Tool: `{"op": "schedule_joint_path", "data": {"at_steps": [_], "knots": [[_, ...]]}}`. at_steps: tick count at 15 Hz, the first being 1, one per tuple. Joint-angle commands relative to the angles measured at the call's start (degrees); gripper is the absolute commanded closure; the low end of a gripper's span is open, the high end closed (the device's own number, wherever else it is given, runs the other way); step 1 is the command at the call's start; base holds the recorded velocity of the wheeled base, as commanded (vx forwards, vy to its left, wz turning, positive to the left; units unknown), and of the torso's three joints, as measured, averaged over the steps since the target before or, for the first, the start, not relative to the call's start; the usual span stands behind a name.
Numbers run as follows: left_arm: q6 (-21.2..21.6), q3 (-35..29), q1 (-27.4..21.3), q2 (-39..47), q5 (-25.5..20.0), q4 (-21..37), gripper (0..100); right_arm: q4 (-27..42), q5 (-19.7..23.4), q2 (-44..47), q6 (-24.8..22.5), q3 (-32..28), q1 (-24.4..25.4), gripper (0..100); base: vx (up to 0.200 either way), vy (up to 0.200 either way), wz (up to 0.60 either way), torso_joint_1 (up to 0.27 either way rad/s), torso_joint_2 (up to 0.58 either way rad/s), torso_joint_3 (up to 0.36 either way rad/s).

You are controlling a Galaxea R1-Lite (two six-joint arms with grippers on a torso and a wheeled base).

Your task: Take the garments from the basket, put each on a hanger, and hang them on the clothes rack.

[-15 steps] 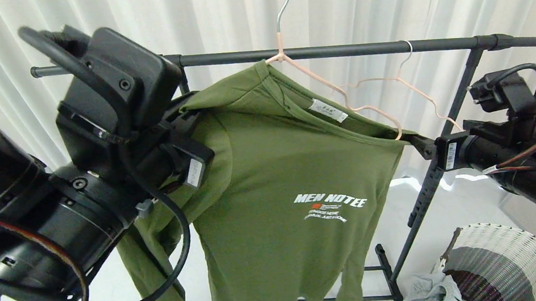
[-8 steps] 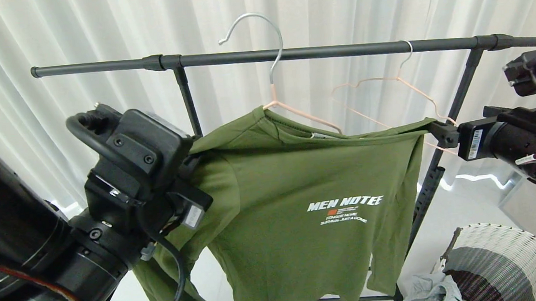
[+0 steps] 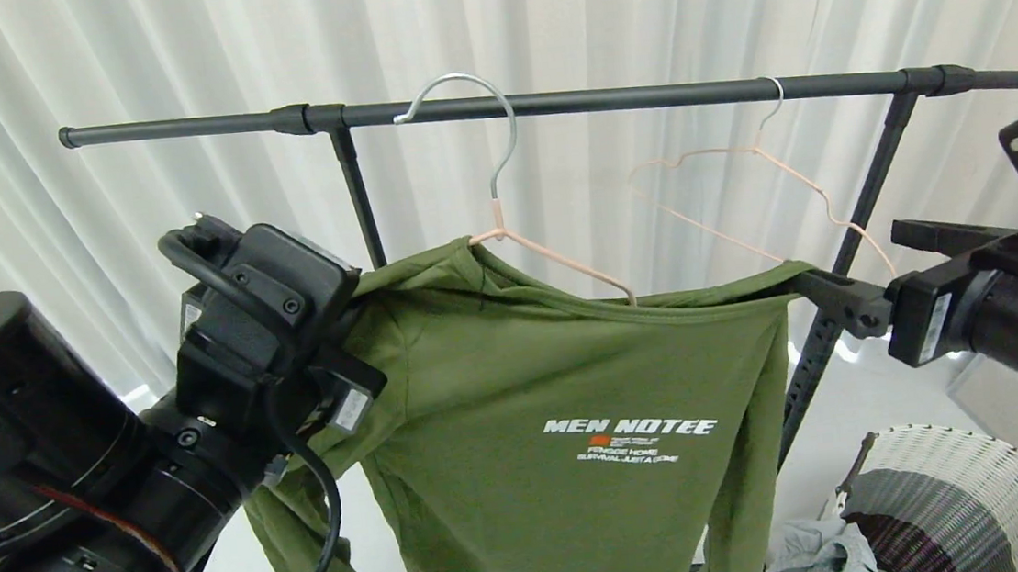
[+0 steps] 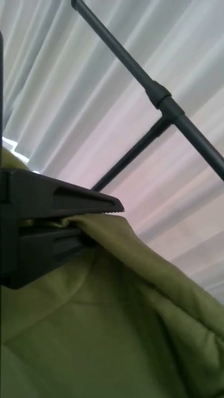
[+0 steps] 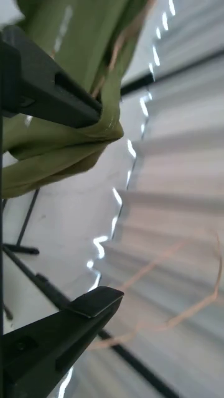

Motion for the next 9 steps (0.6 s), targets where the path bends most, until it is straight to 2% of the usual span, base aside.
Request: {"op": "schedule_joint_path", "data": {"at_steps": [1, 5, 7, 9], "knots": [[-0.6, -0.7, 0.0, 0.2, 1.9, -0.1, 100, 0.3, 0.1, -3.6, -1.2, 2.4, 4.6, 0, 0.000, 0.000, 0.00, 0.000, 0.00, 0.000], [-3.0, -1.5, 0.0, 0.4, 4.8, -0.5, 100, 0.3, 0.3, -4.2, -4.6, 2.5, 8.0, 0, 0.000, 0.000, 0.00, 0.000, 0.00, 0.000], [-3.2, -1.5, 0.0, 1.0, 4.8, -3.4, 100, 3.0, 0.6, -4.1, -5.1, 2.1, 10.5, 0, 0.000, 0.000, 0.00, 0.000, 0.00, 0.000], [-3.8, -1.4, -0.5, 1.3, 4.8, -4.7, 100, 6.2, 2.3, -3.7, -5.9, 0.6, 10.5, 0, 0.000, 0.000, 0.00, 0.000, 0.00, 0.000]]}}
